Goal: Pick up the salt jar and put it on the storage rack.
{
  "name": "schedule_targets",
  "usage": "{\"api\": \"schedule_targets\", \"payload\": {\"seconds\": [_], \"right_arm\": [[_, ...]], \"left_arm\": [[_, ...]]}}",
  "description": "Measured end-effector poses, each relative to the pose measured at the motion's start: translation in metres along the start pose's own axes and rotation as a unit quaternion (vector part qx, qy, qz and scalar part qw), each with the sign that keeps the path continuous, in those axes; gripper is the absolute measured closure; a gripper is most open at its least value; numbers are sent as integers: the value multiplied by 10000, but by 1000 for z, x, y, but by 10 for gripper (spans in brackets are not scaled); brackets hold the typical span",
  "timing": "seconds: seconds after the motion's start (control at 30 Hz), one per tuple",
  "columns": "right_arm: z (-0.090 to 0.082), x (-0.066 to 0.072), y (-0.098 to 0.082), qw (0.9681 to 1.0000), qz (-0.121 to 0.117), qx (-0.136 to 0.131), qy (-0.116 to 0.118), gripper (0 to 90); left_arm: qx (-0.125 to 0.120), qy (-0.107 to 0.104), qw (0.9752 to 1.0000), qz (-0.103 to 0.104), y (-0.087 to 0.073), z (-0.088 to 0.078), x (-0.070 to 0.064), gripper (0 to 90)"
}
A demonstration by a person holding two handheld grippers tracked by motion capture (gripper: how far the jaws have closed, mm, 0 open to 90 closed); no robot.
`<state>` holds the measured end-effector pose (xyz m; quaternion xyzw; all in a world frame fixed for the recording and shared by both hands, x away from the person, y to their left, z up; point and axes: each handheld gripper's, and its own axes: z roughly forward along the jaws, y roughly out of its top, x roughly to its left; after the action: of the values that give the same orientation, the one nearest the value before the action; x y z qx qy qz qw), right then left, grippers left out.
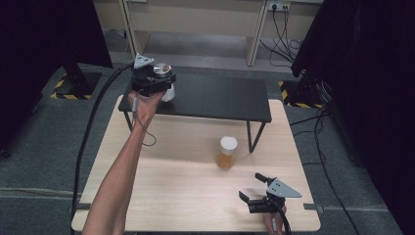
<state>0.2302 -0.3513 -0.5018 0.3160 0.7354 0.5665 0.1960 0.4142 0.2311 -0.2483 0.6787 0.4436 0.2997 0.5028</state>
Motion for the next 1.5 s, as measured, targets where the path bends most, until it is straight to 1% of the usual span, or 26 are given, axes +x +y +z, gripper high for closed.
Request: {"api": "schedule_targets", "payload": {"seconds": [0.1,0.23,0.4,0.5,0.53,0.57,0.63,0.7,0.8,0.9,1.03,1.13,1.2,1.23,1.3,1.33,1.37,1.4,1.47,1.5], "right_arm": [[0,0,0,10000,2,-1,1,23],[0,0,0,10000,-13,0,3,23],[0,0,0,10000,-20,-3,-2,23],[0,0,0,10000,-16,-6,2,23],[0,0,0,10000,-15,-7,2,23],[0,0,0,10000,-15,-7,2,23],[0,0,0,10000,-16,-8,0,23],[0,0,0,10000,-17,-11,2,23],[0,0,0,10000,-22,-6,3,23],[0,0,0,10000,-28,0,-1,23],[0,1,0,10000,-33,8,-2,23],[0,1,0,10000,-26,10,0,23],[0,1,0,10000,-32,13,-1,23],[0,1,0,10000,-30,12,0,23],[0,1,0,10000,-25,8,-2,23],[0,1,0,10000,-33,7,-5,23],[0,1,0,10000,-34,8,-7,23],[0,1,0,10000,-34,8,-7,23],[0,1,0,10000,-41,13,-17,23],[0,2,0,10000,-40,13,-24,23]], "left_arm": [[49,74,9999,64,-1,1,-2,312],[93,54,9999,98,-1,3,-2,312],[124,105,9998,105,-2,5,-3,312],[157,123,9997,143,-3,7,-4,312],[139,117,9998,95,-5,7,-3,312],[139,117,9998,95,-5,7,-3,312],[8,73,9999,-121,-15,7,2,312],[15,94,9999,-120,-15,7,2,312],[21,101,9999,12,-15,5,2,312],[28,118,9999,48,-16,4,2,312],[20,99,9997,209,-17,4,1,311],[19,106,9997,209,-17,4,0,309],[-50,66,9997,207,-19,2,2,301],[-99,64,9997,195,-19,1,2,280],[-138,61,9998,87,-16,-2,5,206],[-155,78,9998,83,-16,-3,6,178],[-152,90,9998,128,-13,-6,7,153],[-152,90,9998,128,-13,-6,7,121],[-219,20,9993,289,-11,-13,10,96],[-298,-66,9988,370,-11,-19,13,85]]}}
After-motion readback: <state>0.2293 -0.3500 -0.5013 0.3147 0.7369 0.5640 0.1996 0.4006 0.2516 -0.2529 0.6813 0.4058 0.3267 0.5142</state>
